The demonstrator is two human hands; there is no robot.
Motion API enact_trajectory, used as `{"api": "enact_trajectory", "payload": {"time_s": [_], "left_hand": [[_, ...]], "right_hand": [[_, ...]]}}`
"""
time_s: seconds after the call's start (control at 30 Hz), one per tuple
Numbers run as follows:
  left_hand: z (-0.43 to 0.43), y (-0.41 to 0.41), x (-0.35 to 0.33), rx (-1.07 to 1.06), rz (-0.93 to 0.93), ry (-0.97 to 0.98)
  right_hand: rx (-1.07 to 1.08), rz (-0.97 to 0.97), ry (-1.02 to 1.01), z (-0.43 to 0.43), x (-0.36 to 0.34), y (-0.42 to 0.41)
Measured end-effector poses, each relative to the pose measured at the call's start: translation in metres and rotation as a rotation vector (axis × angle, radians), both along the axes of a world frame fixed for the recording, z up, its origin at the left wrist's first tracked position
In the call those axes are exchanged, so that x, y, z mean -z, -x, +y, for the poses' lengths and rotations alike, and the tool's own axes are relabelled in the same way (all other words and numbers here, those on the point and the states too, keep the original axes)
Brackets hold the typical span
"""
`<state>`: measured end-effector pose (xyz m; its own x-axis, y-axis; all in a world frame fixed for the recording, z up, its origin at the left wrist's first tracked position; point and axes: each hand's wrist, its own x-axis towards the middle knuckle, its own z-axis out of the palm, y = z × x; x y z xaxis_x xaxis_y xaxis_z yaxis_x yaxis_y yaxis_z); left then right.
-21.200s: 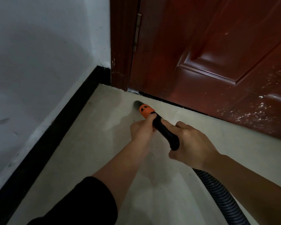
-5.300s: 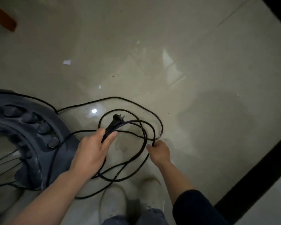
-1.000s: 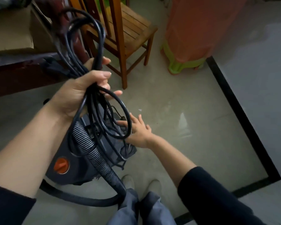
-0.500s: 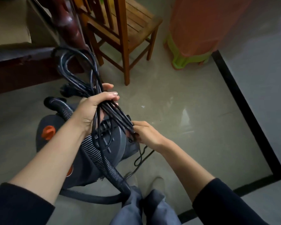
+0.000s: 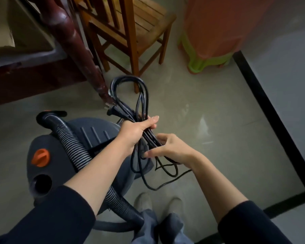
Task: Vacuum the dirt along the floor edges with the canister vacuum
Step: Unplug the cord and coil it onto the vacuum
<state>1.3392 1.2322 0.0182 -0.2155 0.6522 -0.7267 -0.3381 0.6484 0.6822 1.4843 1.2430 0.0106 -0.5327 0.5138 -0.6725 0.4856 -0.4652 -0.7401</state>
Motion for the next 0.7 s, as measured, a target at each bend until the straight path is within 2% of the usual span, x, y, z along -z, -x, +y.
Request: {"api": "enact_trajectory", "payload": {"time_s": [0.1, 0.23, 0.37, 0.57, 0.7], "left_hand": [[0.006, 0.009, 0.024, -0.025, -0.001, 0.092], [0.007, 0.013, 0.043, -0.079, 0.055, 0.080], [0.009, 0.012, 0.048, 0.000, 0.138, 0.042], [0.017, 0.016, 0.045, 0.067, 0.048, 0.024], [0.024, 0.027, 0.044, -0.004, 0.012, 0.057]], "right_hand": [[-0.015, -0.082, -0.027, -0.006, 0.022, 0.016], [0.020, 0.052, 0.175, -0.008, 0.031, 0.026], [-0.089, 0.107, 0.208, -0.003, 0.028, 0.024], [0.020, -0.184, -0.048, -0.008, 0.052, 0.037], [-0.046, -0.335, -0.391, -0.012, 0.061, 0.044]]}}
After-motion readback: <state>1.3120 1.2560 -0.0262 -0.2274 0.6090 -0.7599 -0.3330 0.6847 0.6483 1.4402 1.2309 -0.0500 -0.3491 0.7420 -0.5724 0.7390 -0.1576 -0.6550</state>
